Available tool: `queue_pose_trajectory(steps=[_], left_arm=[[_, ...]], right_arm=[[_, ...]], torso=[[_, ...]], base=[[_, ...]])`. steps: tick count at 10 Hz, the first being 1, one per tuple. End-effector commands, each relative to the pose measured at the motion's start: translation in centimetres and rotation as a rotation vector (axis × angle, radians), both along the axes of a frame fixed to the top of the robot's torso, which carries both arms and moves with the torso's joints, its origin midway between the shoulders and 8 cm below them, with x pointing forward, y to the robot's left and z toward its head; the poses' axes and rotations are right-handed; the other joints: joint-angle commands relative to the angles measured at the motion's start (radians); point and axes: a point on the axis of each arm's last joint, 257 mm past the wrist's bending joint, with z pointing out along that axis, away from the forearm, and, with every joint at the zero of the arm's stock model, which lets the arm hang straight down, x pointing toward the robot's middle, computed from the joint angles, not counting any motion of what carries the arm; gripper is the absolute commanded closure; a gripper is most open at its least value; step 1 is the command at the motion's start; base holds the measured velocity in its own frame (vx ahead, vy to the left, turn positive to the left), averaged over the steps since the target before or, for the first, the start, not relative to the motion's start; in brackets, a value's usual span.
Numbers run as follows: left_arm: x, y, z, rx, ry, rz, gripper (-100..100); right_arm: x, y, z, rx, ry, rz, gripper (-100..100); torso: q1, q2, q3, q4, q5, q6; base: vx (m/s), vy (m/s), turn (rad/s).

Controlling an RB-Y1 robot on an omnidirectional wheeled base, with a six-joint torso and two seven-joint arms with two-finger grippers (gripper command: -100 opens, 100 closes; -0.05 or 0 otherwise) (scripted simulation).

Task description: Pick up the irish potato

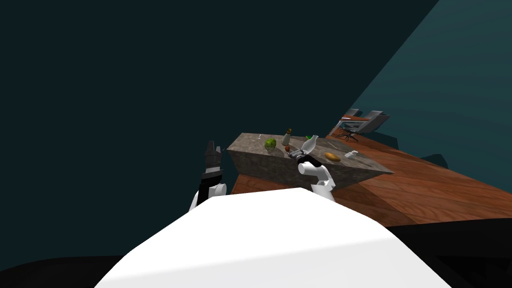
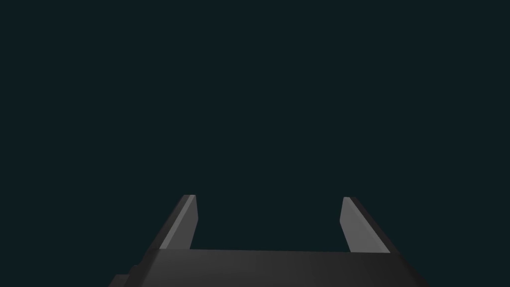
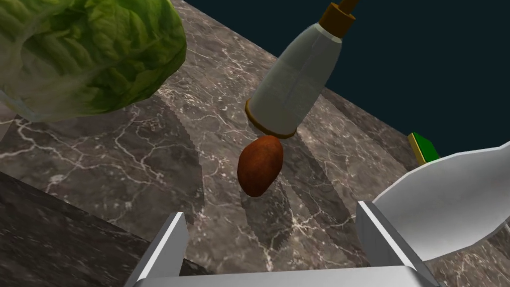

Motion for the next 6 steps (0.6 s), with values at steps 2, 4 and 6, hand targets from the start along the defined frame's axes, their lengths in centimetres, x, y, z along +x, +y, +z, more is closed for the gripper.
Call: queue_pose_trajectory(steps=[2,4,6], left_arm=[[0.0,0.0,0.0,0.0,0.0,0.0,0],[0.0,0.0,0.0,0.0,0.0,0.0,0],[0.0,0.0,0.0,0.0,0.0,0.0,0]], right_arm=[[-0.2,-0.6,-1.8,0.087,0.057,-0.039,-100],[-0.4,-1.1,-3.0,0.163,0.095,-0.076,-100],[-0.5,-1.5,-4.1,0.226,0.128,-0.109,-100]], torso=[[0.0,-0.001,0.0,0.0,0.0,0.0],[0.001,-0.001,0.0,0.0,0.0,0.0],[0.0,0.0,0.0,0.0,0.0,0.0]], base=[[0.022,0.019,-0.017],[0.017,0.027,-0.015],[0.01,0.011,-0.004]])
